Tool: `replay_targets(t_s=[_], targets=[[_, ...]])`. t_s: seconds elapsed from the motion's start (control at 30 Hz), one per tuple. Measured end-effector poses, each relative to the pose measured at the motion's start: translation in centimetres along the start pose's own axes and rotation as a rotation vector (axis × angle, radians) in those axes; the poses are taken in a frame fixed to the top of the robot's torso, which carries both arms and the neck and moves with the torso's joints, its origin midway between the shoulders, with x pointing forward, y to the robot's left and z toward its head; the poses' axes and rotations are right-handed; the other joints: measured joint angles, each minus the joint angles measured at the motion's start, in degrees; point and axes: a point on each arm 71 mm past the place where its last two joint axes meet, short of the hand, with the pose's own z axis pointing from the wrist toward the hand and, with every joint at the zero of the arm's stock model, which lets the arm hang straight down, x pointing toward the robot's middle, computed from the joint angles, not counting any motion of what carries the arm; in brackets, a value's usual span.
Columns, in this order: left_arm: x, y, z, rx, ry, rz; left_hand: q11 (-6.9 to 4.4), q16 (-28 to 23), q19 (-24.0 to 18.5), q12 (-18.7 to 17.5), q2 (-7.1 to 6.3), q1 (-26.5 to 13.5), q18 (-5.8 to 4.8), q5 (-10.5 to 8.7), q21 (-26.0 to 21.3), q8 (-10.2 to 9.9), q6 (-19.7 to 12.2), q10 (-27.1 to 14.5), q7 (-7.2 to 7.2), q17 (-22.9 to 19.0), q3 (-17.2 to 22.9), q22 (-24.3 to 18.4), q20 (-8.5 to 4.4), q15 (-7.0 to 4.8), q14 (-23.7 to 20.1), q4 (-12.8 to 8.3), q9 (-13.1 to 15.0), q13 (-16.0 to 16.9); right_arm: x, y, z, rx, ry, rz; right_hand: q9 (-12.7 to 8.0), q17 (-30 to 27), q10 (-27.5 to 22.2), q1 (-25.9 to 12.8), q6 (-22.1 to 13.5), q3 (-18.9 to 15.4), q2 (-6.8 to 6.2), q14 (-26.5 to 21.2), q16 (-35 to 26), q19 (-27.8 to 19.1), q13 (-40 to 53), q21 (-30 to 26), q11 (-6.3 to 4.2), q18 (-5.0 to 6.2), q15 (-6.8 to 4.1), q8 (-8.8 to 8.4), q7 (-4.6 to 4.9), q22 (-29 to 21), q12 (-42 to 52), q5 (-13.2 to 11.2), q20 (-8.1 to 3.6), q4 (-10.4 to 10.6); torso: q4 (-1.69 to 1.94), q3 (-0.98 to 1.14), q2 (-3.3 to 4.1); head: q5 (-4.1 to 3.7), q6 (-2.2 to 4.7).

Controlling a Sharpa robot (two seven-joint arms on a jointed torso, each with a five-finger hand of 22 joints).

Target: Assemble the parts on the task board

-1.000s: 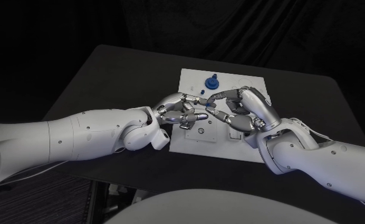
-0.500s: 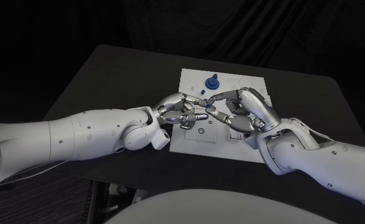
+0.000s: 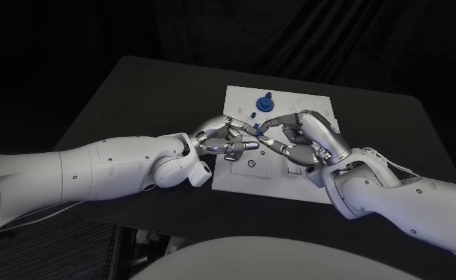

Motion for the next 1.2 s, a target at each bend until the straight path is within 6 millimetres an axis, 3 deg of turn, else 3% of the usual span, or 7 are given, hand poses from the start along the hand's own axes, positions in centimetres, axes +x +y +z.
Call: replay_targets(t_s=[0.77, 1.2], targets=[[-0.36, 0.03, -0.33, -0.005, -0.008, 0.004, 0.4, 0.0, 0.0, 0.03, 0.17, 0.1, 0.0, 0.0, -0.24, 1.24, 0.36, -0.02, -0.01, -0.01, -0.31, -0.01, 0.0, 0.22, -0.22, -0.31, 0.65, -0.05, -0.16, -0.36, -0.35, 0.027, 0.025, 0.002, 0.04, 0.0, 0.0, 0.13, 0.05, 0.28, 0.13, 0.0, 0.0, 0.0, 0.0, 0.0, 0.0, 0.0, 0.0, -0.02, -0.05, 0.04, 0.0, -0.06, 0.0, -0.06, 0.03, -0.02, -0.01, -0.19, 0.0], [-0.54, 0.08, -0.41, -0.009, -0.012, 0.007, 0.41, 0.0, -0.41, 0.04, 0.41, -0.14, 0.0, 0.0, -0.66, 2.91, 0.78, -0.03, -0.01, -0.01, -0.79, -0.01, 0.42, 0.22, -0.22, -0.79, 1.41, -0.03, -0.12, -0.4, -0.37, 0.034, 0.032, 0.004, 0.06, 0.0, 0.0, 0.52, 0.07, 0.27, -0.26, 0.0, 0.0, 0.0, 0.04, 0.0, 0.0, 0.0, 0.0, -0.18, -0.07, 0.03, 0.0, -0.07, 0.0, -0.06, 0.02, -0.02, -0.01, -0.03, 0.0]])
